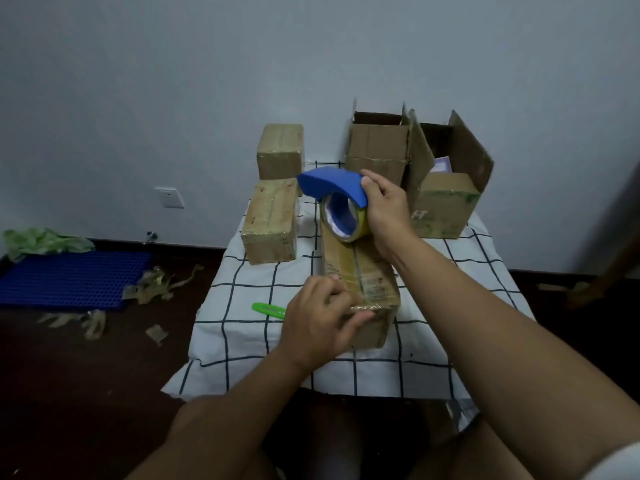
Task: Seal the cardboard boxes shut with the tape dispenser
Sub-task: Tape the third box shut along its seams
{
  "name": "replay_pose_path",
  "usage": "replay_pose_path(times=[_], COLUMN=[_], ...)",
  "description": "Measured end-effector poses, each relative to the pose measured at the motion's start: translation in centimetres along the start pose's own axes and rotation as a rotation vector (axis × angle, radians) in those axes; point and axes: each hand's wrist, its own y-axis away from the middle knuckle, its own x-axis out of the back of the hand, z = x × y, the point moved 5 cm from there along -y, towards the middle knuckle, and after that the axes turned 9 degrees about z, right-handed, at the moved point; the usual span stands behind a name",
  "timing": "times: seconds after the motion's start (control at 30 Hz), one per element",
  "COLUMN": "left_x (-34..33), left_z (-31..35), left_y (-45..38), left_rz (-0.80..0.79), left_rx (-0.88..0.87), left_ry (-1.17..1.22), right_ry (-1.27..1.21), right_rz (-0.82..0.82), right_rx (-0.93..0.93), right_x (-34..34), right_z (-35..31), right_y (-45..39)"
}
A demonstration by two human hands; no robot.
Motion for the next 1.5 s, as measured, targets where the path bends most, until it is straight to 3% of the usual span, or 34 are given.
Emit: replay_pose_path(times=[0.23, 0.43, 0.53, 0.77, 1.0, 1.1, 1.17, 1.3, 1.4, 1.5], left_x=[0.8, 1.1, 0.9, 0.3, -0.3, -0.5, 0.4, 2.2, 2.3, 2.4], left_z=[0.0, 0.6, 1.0, 2.2, 1.1, 1.2, 1.3, 0.7, 1.1, 2.1], left_y=[0.5, 0.4, 0.4, -1.5, -2.1, -2.8, -3.8, -5.3, -5.2, -4.7], left_rz=[-0.009, -0.016, -0.037, -0.073, -0.098, -0.211, -0.173, 0.012, -0.154, -0.347], left_rx=[0.340, 0.405, 0.384, 0.118, 0.154, 0.333, 0.532, 1.206, 1.527, 1.628], left_ry=[0.149, 0.125, 0.090, 0.003, 0.018, 0.106, 0.227, 0.713, 0.954, 1.062], right_ry=[-0.002, -0.028, -0.127, -0.312, -0.324, -0.322, -0.318, -0.353, -0.372, -0.424], right_rz=[-0.038, 0.010, 0.066, 0.111, 0.059, 0.058, 0.058, 0.013, -0.010, -0.046], right_rx=[-0.009, -0.032, -0.041, -0.049, -0.075, -0.079, -0.079, -0.091, -0.103, -0.128], right_x=[3.4, 5.4, 6.8, 10.4, 12.5, 13.7, 14.5, 15.8, 16.1, 15.9], right_z=[-0.1, -0.5, -0.6, -2.5, -2.3, -2.2, -2.0, -1.5, -1.2, -1.2], right_y=[6.2, 9.5, 10.1, 9.1, 8.6, 8.5, 8.4, 8.3, 8.4, 8.6])
